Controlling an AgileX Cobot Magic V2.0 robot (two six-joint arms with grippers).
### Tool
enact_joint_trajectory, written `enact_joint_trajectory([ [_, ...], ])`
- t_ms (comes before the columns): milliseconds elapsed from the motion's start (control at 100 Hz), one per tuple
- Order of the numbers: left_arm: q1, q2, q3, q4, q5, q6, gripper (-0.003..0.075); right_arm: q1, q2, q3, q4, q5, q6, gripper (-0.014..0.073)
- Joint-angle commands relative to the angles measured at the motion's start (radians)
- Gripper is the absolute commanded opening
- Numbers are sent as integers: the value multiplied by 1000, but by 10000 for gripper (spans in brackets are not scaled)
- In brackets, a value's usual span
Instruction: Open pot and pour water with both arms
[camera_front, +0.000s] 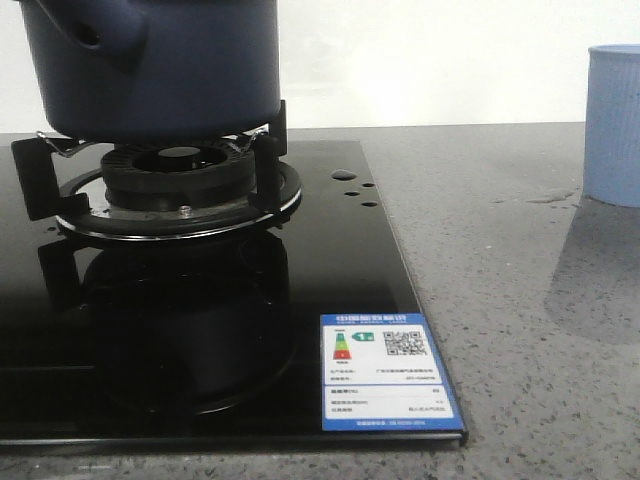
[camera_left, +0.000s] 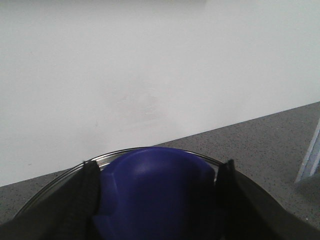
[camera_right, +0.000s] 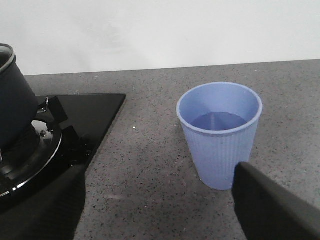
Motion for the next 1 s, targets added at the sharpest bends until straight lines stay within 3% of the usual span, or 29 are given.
enact_joint_trajectory([
  [0,-4,-24,-34,5,-65,4,358,5,12,-36,7,-75,-9,545],
  [300,-2,-64,-42,5,-65,4,358,5,14,-31,4,-68,-9,545],
  [580,75,-182,-42,5,-55,4,358,5,28,23,-25,-131,-9,545],
  [990,265,-332,-42,5,11,4,358,5,195,148,-30,-450,-9,545],
])
